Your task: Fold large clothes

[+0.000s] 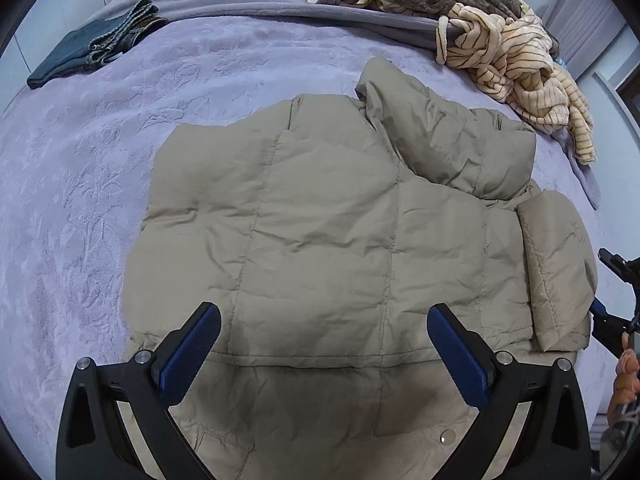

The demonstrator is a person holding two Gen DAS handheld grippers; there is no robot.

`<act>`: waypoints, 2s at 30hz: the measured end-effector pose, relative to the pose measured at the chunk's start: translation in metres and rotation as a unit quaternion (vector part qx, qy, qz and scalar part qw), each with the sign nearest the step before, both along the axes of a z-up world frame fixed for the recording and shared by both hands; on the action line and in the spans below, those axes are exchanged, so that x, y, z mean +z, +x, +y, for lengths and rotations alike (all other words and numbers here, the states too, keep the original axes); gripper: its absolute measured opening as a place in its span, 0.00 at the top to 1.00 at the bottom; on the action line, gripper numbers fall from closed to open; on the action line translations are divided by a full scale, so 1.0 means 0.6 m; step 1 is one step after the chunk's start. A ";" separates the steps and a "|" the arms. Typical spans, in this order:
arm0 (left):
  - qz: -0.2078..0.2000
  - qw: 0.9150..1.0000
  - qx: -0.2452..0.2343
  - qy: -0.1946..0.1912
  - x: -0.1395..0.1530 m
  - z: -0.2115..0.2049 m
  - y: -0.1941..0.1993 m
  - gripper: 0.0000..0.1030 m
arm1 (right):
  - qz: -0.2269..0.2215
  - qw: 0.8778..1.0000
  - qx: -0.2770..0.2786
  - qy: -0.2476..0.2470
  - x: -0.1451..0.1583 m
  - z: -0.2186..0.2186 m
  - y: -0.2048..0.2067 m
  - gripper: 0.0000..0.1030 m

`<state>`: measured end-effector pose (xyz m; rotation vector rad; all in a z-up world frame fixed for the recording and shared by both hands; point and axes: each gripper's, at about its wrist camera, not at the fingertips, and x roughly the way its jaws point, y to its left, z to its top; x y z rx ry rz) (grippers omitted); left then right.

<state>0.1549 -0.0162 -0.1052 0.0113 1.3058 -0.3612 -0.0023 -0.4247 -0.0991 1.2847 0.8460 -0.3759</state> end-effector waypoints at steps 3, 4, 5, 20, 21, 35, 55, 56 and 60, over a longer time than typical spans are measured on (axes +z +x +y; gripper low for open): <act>0.008 1.000 0.003 -0.020 0.002 0.015 0.007 0.00 | -0.035 0.999 -0.014 0.013 0.007 -0.018 0.020 0.88; 0.009 1.000 0.004 -0.027 0.003 0.020 0.008 0.00 | -0.047 0.999 0.011 0.001 0.021 -0.008 0.041 0.88; 0.010 0.999 0.005 -0.034 0.005 0.025 0.009 0.00 | -0.056 0.997 0.046 -0.019 0.037 0.010 0.068 0.88; 0.082 0.975 0.016 -0.206 0.013 0.040 0.041 0.00 | 0.019 0.921 0.380 -0.080 0.016 0.335 0.210 0.33; 0.086 0.975 0.016 -0.205 0.006 0.030 0.043 0.00 | 0.023 0.926 0.371 -0.063 0.010 0.324 0.197 0.33; 0.070 0.988 -0.031 -0.136 -0.022 -0.092 0.024 0.90 | 0.019 0.999 0.009 0.050 -0.057 0.025 -0.044 0.95; -0.024 0.999 -0.015 0.030 0.005 -0.008 0.013 0.90 | 0.111 0.967 0.220 -0.062 0.007 0.037 -0.051 0.46; -0.027 0.999 -0.013 0.024 0.011 -0.011 0.019 0.90 | 0.101 0.967 0.216 -0.087 0.022 0.033 -0.055 0.51; -0.040 0.999 -0.030 -0.004 0.028 -0.042 0.036 0.90 | 0.069 0.977 0.156 -0.130 0.049 -0.021 -0.039 0.85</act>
